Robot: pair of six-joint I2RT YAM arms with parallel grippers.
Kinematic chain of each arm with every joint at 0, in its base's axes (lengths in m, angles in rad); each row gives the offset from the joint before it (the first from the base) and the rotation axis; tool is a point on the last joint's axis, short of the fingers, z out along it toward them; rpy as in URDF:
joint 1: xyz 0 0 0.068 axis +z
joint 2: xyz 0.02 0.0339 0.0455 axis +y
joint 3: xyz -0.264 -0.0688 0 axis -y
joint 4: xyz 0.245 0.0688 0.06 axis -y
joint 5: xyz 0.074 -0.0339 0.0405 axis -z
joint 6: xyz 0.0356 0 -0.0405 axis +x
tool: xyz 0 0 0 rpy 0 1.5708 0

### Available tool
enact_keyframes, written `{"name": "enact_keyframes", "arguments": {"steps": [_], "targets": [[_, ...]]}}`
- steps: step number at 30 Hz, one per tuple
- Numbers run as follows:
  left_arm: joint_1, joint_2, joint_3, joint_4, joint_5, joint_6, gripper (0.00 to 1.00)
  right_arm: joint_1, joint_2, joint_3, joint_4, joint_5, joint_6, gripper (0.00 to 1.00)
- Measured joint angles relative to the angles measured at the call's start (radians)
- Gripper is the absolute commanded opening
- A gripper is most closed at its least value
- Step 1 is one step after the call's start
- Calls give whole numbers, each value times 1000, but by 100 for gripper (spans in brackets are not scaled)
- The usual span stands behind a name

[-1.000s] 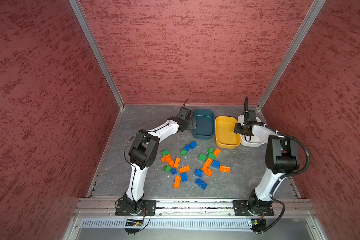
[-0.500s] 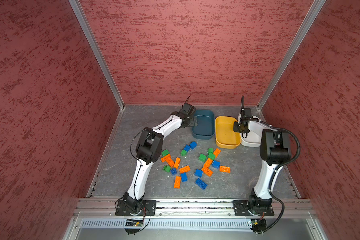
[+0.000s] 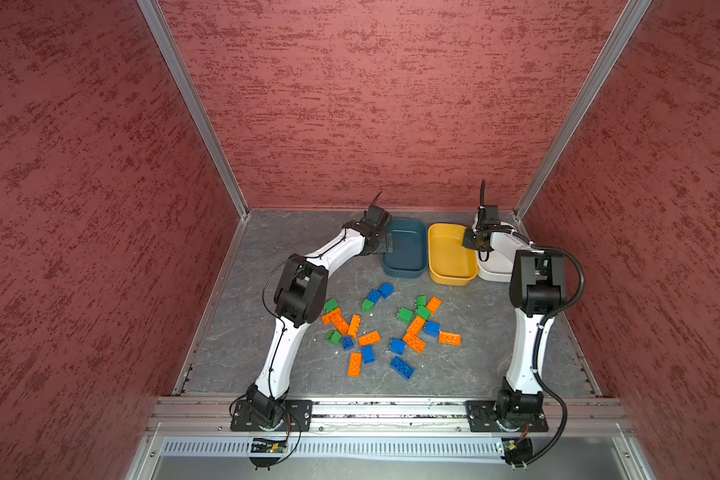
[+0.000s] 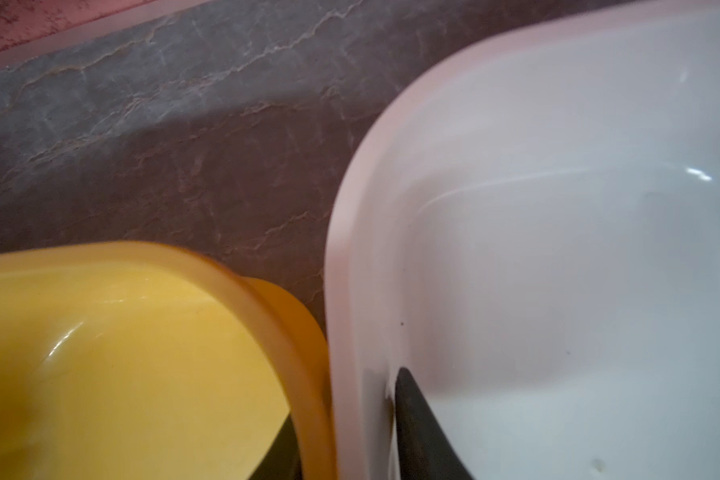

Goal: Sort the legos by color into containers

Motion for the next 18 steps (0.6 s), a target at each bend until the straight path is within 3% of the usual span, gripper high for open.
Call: {"name": "enact_keyframes", "arguments": {"steps": [4, 11, 18], "targets": [[3, 6, 19, -7, -2, 4, 99, 0, -6, -9, -17, -2, -8, 45], [8, 83, 124, -41, -10, 19, 99, 14, -45, -54, -69, -27, -26, 37], [11, 87, 109, -82, -78, 32, 100, 64, -47, -51, -78, -43, -22, 37]]}}
